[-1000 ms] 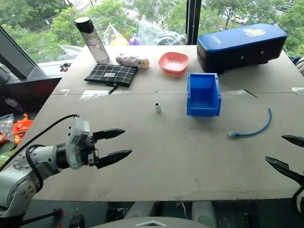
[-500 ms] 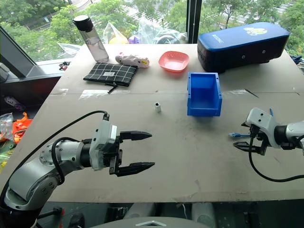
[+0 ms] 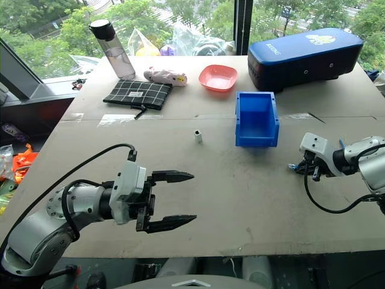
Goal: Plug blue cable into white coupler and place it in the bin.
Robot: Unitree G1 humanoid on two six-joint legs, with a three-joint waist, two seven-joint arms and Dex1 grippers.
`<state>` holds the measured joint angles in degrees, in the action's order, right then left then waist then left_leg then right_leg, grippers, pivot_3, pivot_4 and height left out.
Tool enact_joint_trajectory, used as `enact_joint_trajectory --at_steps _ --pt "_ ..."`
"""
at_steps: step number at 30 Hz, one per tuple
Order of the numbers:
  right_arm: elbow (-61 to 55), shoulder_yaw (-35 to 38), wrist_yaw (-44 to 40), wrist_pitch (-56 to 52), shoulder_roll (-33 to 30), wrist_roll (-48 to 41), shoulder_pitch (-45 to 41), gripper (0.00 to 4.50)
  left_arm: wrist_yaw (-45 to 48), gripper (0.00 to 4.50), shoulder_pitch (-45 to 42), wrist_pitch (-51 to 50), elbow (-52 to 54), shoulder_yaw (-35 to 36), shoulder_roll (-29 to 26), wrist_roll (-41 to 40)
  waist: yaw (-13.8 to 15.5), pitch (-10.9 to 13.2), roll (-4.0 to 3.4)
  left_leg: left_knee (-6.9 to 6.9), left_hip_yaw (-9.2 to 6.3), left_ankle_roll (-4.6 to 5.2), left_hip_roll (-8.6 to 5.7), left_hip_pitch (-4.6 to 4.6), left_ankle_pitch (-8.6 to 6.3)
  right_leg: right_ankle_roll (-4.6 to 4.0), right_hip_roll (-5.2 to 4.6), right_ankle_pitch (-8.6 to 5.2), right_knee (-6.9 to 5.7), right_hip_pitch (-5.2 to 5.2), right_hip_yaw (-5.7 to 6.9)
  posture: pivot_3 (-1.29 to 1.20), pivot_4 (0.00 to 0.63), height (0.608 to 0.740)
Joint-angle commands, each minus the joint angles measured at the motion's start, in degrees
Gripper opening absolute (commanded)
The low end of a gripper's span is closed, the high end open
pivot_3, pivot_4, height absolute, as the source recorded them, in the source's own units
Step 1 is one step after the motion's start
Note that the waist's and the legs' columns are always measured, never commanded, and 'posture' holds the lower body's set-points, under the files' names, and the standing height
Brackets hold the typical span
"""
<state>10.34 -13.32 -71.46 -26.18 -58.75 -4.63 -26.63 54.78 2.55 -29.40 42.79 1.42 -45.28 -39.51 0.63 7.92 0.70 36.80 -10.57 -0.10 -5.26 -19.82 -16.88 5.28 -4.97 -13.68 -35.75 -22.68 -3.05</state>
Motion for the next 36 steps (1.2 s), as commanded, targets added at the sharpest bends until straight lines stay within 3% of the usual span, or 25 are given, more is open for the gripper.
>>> enact_joint_trajectory --at_steps 1,3,6,10,18,21,27,30,36 --pt "-2.1 -0.1 -0.3 1.1 0.7 0.6 1.4 0.04 -0.9 4.50 0.3 1.1 1.6 1.1 0.4 -0.4 0.0 0.0 0.03 0.01 0.01 0.00 0.00 0.00 0.00 0.00 0.00 0.00 0.00 0.00 -0.01 0.00 0.150 0.737" --pt "-7.5 0.7 -0.3 1.9 0.6 -0.2 3.1 0.04 -1.8 4.50 1.0 0.8 0.9 2.2 0.7 -1.1 0.0 0.0 0.03 0.01 0.02 0.00 0.00 0.02 0.00 0.00 0.01 0.00 -0.02 0.00 -0.02 0.00 0.150 0.737" --pt "-21.6 1.9 1.1 -5.9 4.3 -5.9 5.6 0.04 -1.8 4.50 3.0 1.7 -0.1 2.7 0.9 0.0 -0.2 0.0 0.00 -0.06 0.01 -0.01 0.13 0.02 -0.01 0.00 0.08 0.00 -0.02 -0.04 -0.01 0.00 0.150 0.737" --pt "-33.2 -3.7 5.0 -12.7 8.1 -4.0 6.1 0.04 -2.8 4.50 4.8 2.2 -1.1 3.2 1.2 1.1 0.1 0.0 -0.12 -0.13 0.04 -0.02 0.25 -0.02 -0.01 0.00 0.10 0.00 -0.03 -0.12 -0.02 0.00 0.150 0.737" --pt "-27.7 -14.5 7.3 -14.9 14.1 2.1 -2.6 0.04 -10.9 4.50 2.1 -2.3 -2.7 -0.7 1.8 8.5 0.2 0.0 0.01 -0.05 0.05 -0.02 0.07 -0.04 -0.01 0.00 0.04 0.00 -0.02 -0.08 0.02 0.00 0.150 0.737" --pt "-25.0 -15.1 6.5 -13.7 15.0 1.7 -4.1 0.97 -8.2 4.50 -1.3 -1.2 -5.3 -5.1 1.1 11.3 0.0 0.0 0.08 -0.06 0.03 -0.03 0.10 -0.02 0.00 0.00 0.07 0.01 -0.05 -0.09 0.04 0.00 0.150 0.737" --pt "-30.1 -3.4 4.4 -7.6 11.8 -6.8 3.9 3.75 -5.1 4.50 -10.0 4.5 -17.7 -15.5 5.6 19.4 0.2 0.0 0.05 -0.09 0.02 -0.03 0.10 -0.02 0.00 0.00 0.06 0.01 -0.06 -0.10 0.05 0.00 0.150 0.737" --pt "-35.8 6.6 4.5 -5.0 10.5 -12.8 13.8 3.75 -3.8 4.50 -15.0 6.3 -23.4 -19.9 10.6 21.7 1.0 0.0 0.05 -0.03 -0.12 -0.02 -0.06 -0.13 0.00 0.01 -0.06 0.02 -0.02 -0.10 0.16 0.00 0.150 0.737" --pt "-44.3 27.1 7.9 3.0 14.6 -18.6 38.3 3.75 0.8 4.50 -24.3 10.5 -36.1 -25.7 18.0 25.5 1.7 0.0 0.10 0.02 -0.20 -0.02 -0.04 -0.16 0.00 0.03 -0.04 0.02 -0.03 -0.09 0.24 0.00 0.150 0.737"
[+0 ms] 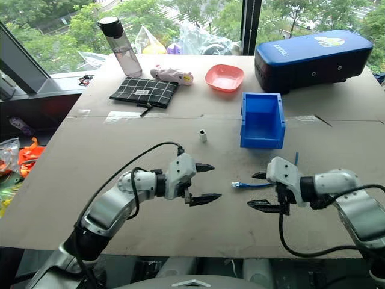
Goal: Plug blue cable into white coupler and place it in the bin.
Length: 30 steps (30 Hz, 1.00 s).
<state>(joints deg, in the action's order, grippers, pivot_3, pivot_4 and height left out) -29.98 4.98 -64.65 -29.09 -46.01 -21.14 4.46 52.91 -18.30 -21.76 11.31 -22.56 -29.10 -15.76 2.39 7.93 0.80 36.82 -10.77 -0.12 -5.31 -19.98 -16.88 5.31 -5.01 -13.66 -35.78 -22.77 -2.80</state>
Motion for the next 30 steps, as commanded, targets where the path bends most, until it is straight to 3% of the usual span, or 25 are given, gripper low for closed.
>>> enact_joint_trajectory --at_steps 1,5,9,10,11,14,15,18,19,25,30 --pt "-4.3 10.8 1.1 8.6 2.9 -2.1 10.3 3.75 3.4 4.50 -4.8 3.7 -6.6 -2.3 2.7 2.4 0.0 0.0 0.00 0.00 0.02 0.00 0.00 0.00 0.00 0.00 0.00 0.00 -0.04 0.00 -0.01 0.00 0.150 0.737" --pt "-6.8 19.5 2.3 13.1 7.2 -3.4 23.3 3.75 6.2 4.50 -11.2 7.0 -16.2 -5.1 7.9 5.2 -0.3 0.0 -0.07 0.09 0.17 0.03 0.00 0.13 0.00 0.10 0.06 0.03 -0.10 0.10 -0.19 0.00 0.150 0.737" --pt "-9.5 21.3 5.0 13.9 9.2 -3.7 28.1 3.75 9.6 4.50 -14.3 10.4 -22.9 -6.8 11.0 7.3 -1.1 0.0 -0.06 0.21 0.20 0.03 -0.03 0.12 -0.01 0.14 0.08 0.05 -0.09 0.12 -0.24 0.00 0.150 0.737" --pt "-10.1 21.2 5.8 13.9 9.5 -3.6 28.7 3.81 10.5 3.88 -14.6 10.9 -23.8 -7.1 11.5 7.5 -1.2 0.0 -0.06 0.22 0.19 0.03 -0.02 0.12 -0.01 0.15 0.08 0.05 -0.09 0.12 -0.23 0.00 0.150 0.737" --pt "-10.8 21.0 6.7 14.0 10.0 -3.3 29.3 3.81 11.7 3.72 -15.0 11.4 -24.6 -7.9 11.7 8.1 -1.4 0.0 -0.06 0.22 0.18 0.03 -0.02 0.12 -0.01 0.15 0.09 0.05 -0.09 0.12 -0.22 0.00 0.150 0.737" --pt "-12.4 20.1 8.9 13.9 10.8 -2.8 30.4 3.81 13.2 2.32 -15.3 11.7 -26.0 -8.8 11.8 9.6 -1.5 0.0 -0.06 0.21 0.14 0.03 -0.01 0.12 -0.01 0.15 0.10 0.05 -0.10 0.12 -0.19 0.00 0.150 0.737" --pt "-13.0 19.7 9.5 13.9 11.1 -2.6 30.9 3.81 13.8 2.05 -15.3 12.1 -26.3 -9.1 11.5 10.1 -1.5 0.0 -0.06 0.21 0.12 0.03 0.00 0.12 -0.01 0.15 0.10 0.05 -0.10 0.12 -0.17 0.00 0.150 0.737" --pt "-14.7 18.5 11.8 13.1 12.1 -3.1 31.9 3.81 15.3 0.44 -15.1 12.8 -26.7 -9.1 10.5 11.1 -1.5 0.0 -0.07 0.21 0.10 0.03 0.00 0.12 -0.01 0.16 0.09 0.05 -0.10 0.12 -0.17 0.00 0.150 0.737" --pt "-15.0 18.3 12.3 12.9 12.2 -3.2 32.1 3.81 15.5 0.10 -15.1 13.0 -26.8 -9.0 10.3 11.2 -1.5 0.0 -0.07 0.21 0.08 0.03 0.00 0.12 -0.01 0.16 0.09 0.05 -0.09 0.12 -0.17 0.00 0.150 0.737" --pt "-17.0 12.2 18.4 7.5 15.5 -7.3 29.7 3.81 16.5 0.03 -14.8 11.8 -26.4 -5.7 8.8 9.1 -1.7 0.0 -0.08 0.14 -0.09 0.03 0.05 0.16 -0.01 0.15 0.13 0.05 -0.10 0.12 -0.18 0.00 0.150 0.737" --pt "-17.5 8.8 26.5 -2.6 20.0 -21.0 25.6 3.81 19.0 0.03 -14.6 -5.3 -18.7 1.6 9.6 -3.9 -1.6 0.0 -0.07 0.15 -0.21 0.04 0.02 0.13 -0.01 0.15 0.11 0.05 -0.10 0.11 -0.17 0.00 0.150 0.737"
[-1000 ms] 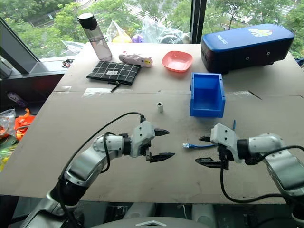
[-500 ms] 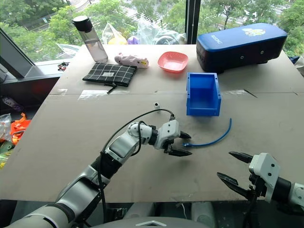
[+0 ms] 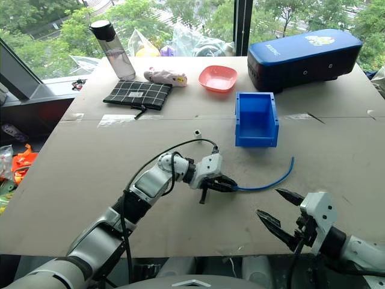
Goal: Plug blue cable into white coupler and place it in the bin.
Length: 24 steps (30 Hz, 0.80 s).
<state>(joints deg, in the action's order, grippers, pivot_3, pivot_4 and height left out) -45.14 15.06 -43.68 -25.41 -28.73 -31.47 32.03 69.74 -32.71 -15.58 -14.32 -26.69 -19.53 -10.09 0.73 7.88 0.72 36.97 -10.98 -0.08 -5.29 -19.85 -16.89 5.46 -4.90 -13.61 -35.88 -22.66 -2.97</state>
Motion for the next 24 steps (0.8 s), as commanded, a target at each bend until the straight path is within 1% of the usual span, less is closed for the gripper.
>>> enact_joint_trajectory --at_steps 1,4,8,13,16,17,19,20,22,24 --pt "-2.2 -1.5 7.9 -8.3 3.8 -14.3 -3.0 3.81 2.3 0.03 -0.3 -15.9 8.7 7.2 0.0 -12.6 0.1 0.0 0.01 0.01 -0.10 0.00 0.00 -0.04 0.00 0.00 -0.01 0.00 0.00 0.00 0.07 0.00 0.150 0.737" --pt "-1.3 -1.6 16.9 -12.2 7.5 -27.2 -7.3 3.81 1.2 0.03 -0.8 -29.8 13.4 12.0 -0.2 -21.8 0.1 0.0 -0.01 0.05 -0.25 0.01 -0.03 -0.10 0.00 -0.01 -0.07 0.00 0.00 0.00 0.21 0.00 0.150 0.737" --pt "0.2 -2.6 25.3 -13.2 10.4 -38.1 -12.2 3.81 -2.4 0.03 -1.5 -40.8 16.5 17.0 0.6 -29.6 -0.1 0.0 -0.08 0.05 -0.29 0.00 -0.04 -0.08 0.00 -0.01 -0.06 0.00 -0.02 0.00 0.23 0.00 0.150 0.737" --pt "0.9 -4.8 32.1 -12.1 12.2 -46.1 -16.5 3.81 -6.8 0.03 -1.6 -45.8 18.6 20.2 1.8 -33.9 0.0 0.0 -0.09 0.04 -0.33 -0.03 -0.03 -0.08 0.02 -0.01 -0.04 0.00 -0.02 -0.01 0.27 0.00 0.150 0.737" --pt "0.7 -5.6 34.5 -11.7 11.7 -47.9 -18.2 3.81 -8.2 0.03 -1.6 -46.4 19.4 20.6 1.5 -34.6 0.0 0.0 -0.09 0.05 -0.33 -0.04 -0.05 -0.07 0.02 -0.01 -0.05 0.00 -0.01 -0.02 0.28 0.00 0.150 0.737" --pt "0.6 -5.8 35.0 -11.6 11.4 -48.2 -18.2 3.81 -8.4 0.03 -1.3 -45.3 19.6 20.1 1.2 -33.8 0.0 0.0 -0.09 0.05 -0.33 -0.04 -0.05 -0.07 0.02 -0.01 -0.04 0.00 -0.01 -0.02 0.28 0.00 0.150 0.737" --pt "0.3 -6.0 35.2 -12.5 9.6 -47.4 -17.3 3.81 -9.1 0.03 -0.4 -37.8 19.2 16.8 0.2 -27.5 0.0 0.0 -0.09 0.04 -0.32 -0.04 -0.06 -0.07 0.02 -0.01 -0.04 0.00 -0.01 -0.02 0.27 0.00 0.150 0.737" --pt "0.0 -6.3 34.6 -13.2 8.0 -45.6 -16.1 3.81 -9.0 0.03 0.2 -31.7 18.8 14.2 -0.7 -22.9 0.0 0.0 -0.10 0.04 -0.32 -0.04 -0.06 -0.07 0.02 -0.01 -0.04 0.00 -0.01 -0.02 0.27 0.00 0.150 0.737" --pt "-0.8 -6.5 30.6 -13.4 4.6 -41.0 -12.5 3.81 -9.4 0.03 0.9 -19.6 16.2 9.5 -2.0 -14.1 0.1 0.0 -0.12 0.04 -0.28 -0.04 -0.07 -0.07 0.02 -0.01 -0.04 0.00 -0.01 -0.02 0.25 0.00 0.150 0.737" --pt "-1.6 -6.6 24.4 -11.3 0.1 -33.3 -7.8 3.81 -9.9 0.03 1.5 -6.6 11.5 4.5 -3.2 -5.0 0.3 0.0 -0.11 0.01 -0.24 -0.04 -0.15 -0.07 0.02 -0.01 -0.05 0.00 0.03 0.00 0.24 0.00 0.150 0.737"
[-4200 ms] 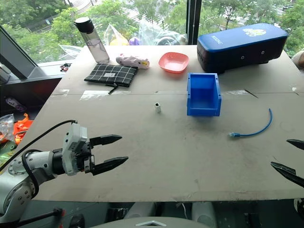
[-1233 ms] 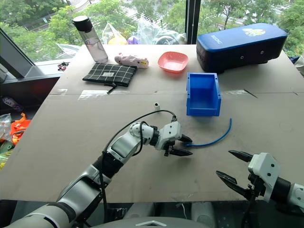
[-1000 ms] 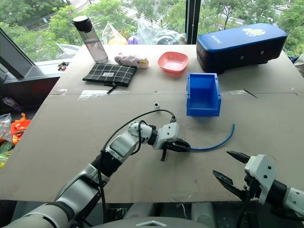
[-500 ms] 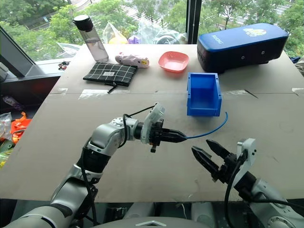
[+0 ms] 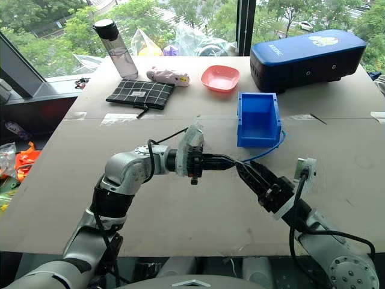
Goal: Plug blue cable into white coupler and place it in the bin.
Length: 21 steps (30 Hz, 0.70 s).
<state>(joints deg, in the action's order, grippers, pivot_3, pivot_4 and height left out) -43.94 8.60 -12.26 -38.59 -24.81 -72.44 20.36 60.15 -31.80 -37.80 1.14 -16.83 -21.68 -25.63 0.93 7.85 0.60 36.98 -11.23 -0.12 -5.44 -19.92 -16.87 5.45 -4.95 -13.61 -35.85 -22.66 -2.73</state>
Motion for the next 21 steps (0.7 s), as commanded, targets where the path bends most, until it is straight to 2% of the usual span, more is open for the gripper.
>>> enact_joint_trajectory --at_steps 1,4,8,9,10,14,20,21 --pt "-3.3 -0.6 -11.1 4.0 -7.2 13.3 6.5 3.81 0.1 0.03 1.0 20.3 -6.3 -7.1 -1.2 13.3 0.1 0.0 -0.02 0.00 0.07 0.00 -0.15 0.00 0.00 0.00 -0.01 0.00 0.01 0.02 -0.01 0.00 0.150 0.737" --pt "-3.6 -0.9 -19.0 9.4 -13.0 23.4 11.7 3.81 0.7 0.03 1.3 29.1 -12.3 -9.6 -0.6 17.9 0.0 0.0 0.04 0.01 0.11 0.01 -0.20 -0.01 0.00 0.01 -0.01 0.00 0.03 0.01 -0.06 0.00 0.150 0.737" --pt "-4.6 -0.1 -22.2 12.2 -15.0 27.4 13.1 3.81 2.0 0.03 0.9 32.6 -16.6 -8.9 0.0 19.0 -0.1 0.0 0.07 0.09 0.07 0.03 -0.15 -0.01 -0.01 0.03 -0.01 -0.01 0.01 0.07 0.00 0.00 0.150 0.737" --pt "-4.7 -0.2 -22.5 12.6 -15.1 28.2 13.3 3.81 2.3 1.03 0.9 32.5 -16.5 -8.3 -0.1 18.7 -0.1 0.0 0.07 0.10 0.02 0.03 -0.13 -0.01 -0.01 0.03 -0.02 -0.01 0.00 0.08 0.00 0.00 0.150 0.737" --pt "-4.8 -0.3 -22.7 13.0 -14.8 28.7 13.5 3.81 2.6 1.26 1.0 32.1 -15.8 -7.6 -0.6 18.2 -0.1 0.0 0.07 0.11 0.00 0.04 -0.09 -0.01 -0.02 0.04 -0.04 -0.01 0.00 0.08 -0.01 0.00 0.150 0.737" --pt "-5.2 -0.9 -22.7 13.7 -13.3 30.0 14.5 3.81 4.6 2.98 2.9 29.8 -11.8 -6.0 -3.7 17.1 -0.2 0.0 0.08 0.14 -0.05 0.03 -0.05 -0.04 -0.01 0.03 -0.04 0.00 -0.01 0.07 0.02 0.00 0.150 0.737" --pt "-3.9 -3.4 -23.3 15.5 -10.9 33.3 15.5 3.81 3.9 2.98 3.1 30.6 -13.6 -6.1 -2.7 18.7 0.0 0.0 0.06 0.13 -0.06 0.03 0.03 -0.02 -0.02 0.03 -0.03 0.00 -0.03 0.06 0.03 0.00 0.150 0.737" --pt "-3.6 -3.5 -23.5 15.8 -10.6 33.5 15.6 3.81 4.0 2.74 2.8 30.6 -14.0 -6.2 -2.3 18.9 0.1 0.0 0.07 0.13 -0.06 0.04 0.01 -0.02 -0.02 0.03 -0.04 0.00 -0.02 0.06 0.03 0.00 0.150 0.737"
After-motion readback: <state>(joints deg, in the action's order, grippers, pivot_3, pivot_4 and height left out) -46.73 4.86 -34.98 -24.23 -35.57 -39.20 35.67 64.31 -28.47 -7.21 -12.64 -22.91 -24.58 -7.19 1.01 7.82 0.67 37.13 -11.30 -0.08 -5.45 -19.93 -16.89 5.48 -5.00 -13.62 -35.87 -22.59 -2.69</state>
